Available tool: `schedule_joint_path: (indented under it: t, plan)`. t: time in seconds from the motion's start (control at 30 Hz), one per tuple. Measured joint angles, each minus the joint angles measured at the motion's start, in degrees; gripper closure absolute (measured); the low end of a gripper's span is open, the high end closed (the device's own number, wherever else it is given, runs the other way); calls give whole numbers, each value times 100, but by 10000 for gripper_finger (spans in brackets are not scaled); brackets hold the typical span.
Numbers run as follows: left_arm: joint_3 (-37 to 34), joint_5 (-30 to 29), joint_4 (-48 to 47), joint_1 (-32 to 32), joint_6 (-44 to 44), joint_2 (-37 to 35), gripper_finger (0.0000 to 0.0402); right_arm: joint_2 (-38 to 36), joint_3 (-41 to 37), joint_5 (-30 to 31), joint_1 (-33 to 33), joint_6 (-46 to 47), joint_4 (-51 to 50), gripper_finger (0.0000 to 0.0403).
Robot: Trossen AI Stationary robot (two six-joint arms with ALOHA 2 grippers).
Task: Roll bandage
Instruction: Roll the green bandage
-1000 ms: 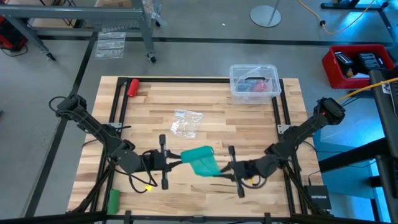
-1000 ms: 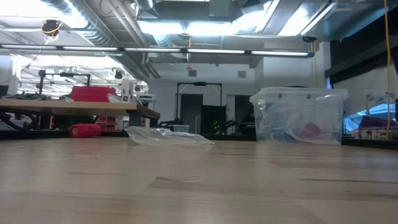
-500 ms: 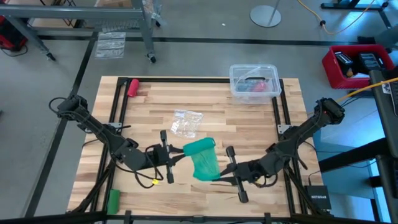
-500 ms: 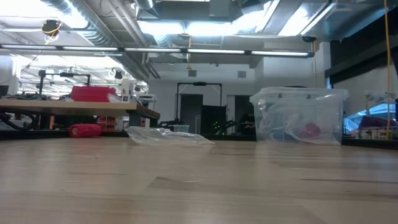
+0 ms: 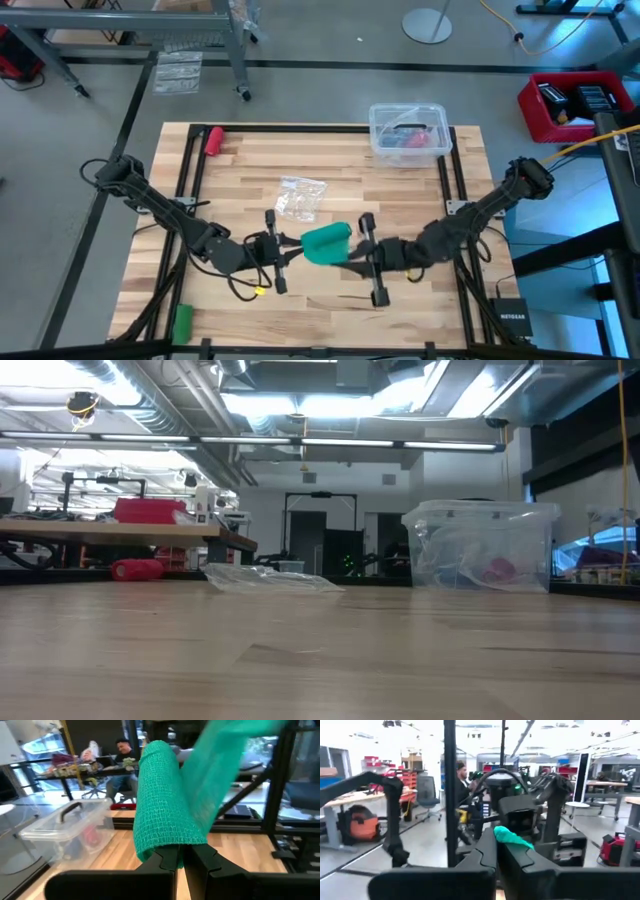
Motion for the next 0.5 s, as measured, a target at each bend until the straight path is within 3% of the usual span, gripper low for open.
schedule_joint_path:
  t: [0.2,0.5]
  plan:
    - [-1,95,-14,33,4,14,394,50,-2,-383,-434,185,365,395]
    - [-2,608,-58,30,-88,14,394,48,-4,-217,-848,633,87,375]
